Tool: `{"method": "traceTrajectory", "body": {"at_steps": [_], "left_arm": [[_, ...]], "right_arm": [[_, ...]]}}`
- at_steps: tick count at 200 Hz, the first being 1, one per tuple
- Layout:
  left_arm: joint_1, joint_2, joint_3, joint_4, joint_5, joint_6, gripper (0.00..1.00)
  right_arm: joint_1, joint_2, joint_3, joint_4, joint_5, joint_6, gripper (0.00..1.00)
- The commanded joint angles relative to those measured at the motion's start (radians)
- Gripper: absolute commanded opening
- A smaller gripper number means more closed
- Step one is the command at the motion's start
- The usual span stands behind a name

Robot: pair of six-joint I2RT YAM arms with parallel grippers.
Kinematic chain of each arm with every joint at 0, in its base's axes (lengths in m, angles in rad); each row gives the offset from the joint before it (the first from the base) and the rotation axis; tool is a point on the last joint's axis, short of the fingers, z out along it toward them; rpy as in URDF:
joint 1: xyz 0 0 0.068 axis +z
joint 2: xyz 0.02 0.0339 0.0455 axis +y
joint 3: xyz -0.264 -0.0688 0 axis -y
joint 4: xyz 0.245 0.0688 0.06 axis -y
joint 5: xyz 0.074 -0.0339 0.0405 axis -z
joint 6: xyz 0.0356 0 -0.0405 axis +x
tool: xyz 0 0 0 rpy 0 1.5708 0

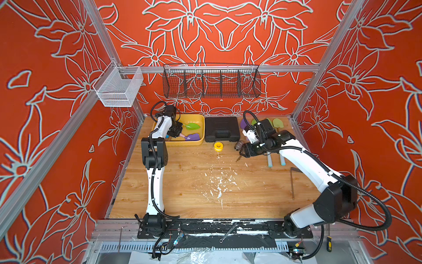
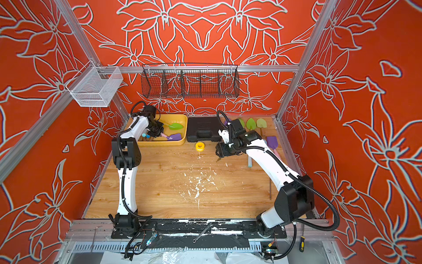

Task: Take the shovel out of the storage box
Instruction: Pick up the shovel from the storage box.

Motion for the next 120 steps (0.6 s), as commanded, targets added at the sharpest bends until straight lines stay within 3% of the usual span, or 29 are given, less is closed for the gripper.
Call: {"method": "traceTrajectory", "body": {"at_steps": [1, 42, 120], "left_arm": [[0.007, -0.120, -0.029, 0.034, -0.042, -0.077, 0.00], [0.006, -0.222, -0.108, 0.074, -0.083, -0.135, 0.00], [0.008, -0.259, -0.110, 0.071, -0.074, -0.165, 0.00]], "right_arm": [[0.007, 0.011, 0.019, 0.012, 0.003, 0.003, 0.61], [0.007, 0.016, 0.018, 0.041, -0.009, 0.014, 0.61], [0.007, 0.048, 0.024, 0.122, -0.084, 0.067, 0.61]]}}
